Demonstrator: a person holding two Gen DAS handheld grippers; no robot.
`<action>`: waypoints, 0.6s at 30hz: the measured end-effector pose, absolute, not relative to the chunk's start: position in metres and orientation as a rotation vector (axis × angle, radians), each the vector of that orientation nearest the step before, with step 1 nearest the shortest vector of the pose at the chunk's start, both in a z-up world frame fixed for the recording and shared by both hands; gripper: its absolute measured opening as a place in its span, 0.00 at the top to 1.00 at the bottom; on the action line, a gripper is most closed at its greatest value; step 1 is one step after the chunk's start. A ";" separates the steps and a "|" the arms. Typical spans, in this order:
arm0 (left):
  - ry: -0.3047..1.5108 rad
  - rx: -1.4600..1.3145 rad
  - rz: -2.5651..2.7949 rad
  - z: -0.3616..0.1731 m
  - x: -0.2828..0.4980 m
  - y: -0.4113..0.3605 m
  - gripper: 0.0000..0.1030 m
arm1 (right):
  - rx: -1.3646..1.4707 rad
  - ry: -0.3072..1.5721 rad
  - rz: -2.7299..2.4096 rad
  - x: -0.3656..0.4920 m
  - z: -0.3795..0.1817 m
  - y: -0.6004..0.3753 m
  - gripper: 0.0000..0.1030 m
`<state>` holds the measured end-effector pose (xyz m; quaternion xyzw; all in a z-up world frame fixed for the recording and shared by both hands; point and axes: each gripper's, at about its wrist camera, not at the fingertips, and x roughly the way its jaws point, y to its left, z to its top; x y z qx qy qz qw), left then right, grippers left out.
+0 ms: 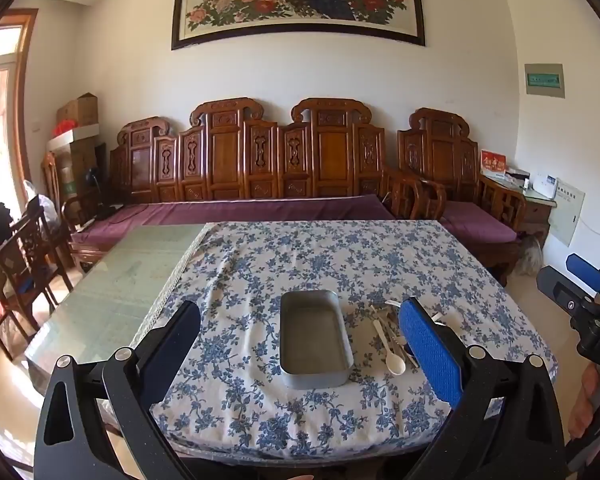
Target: Organize utensils
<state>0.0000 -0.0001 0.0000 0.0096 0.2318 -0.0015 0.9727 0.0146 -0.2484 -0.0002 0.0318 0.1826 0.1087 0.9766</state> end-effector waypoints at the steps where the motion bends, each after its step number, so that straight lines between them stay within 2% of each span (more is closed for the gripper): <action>1: 0.466 0.020 -0.003 0.000 0.000 0.000 0.06 | 0.065 0.365 0.220 0.014 0.000 -0.248 0.02; 18: 0.465 0.017 -0.002 0.003 0.002 0.002 0.06 | 0.068 0.358 0.220 0.014 0.001 -0.249 0.02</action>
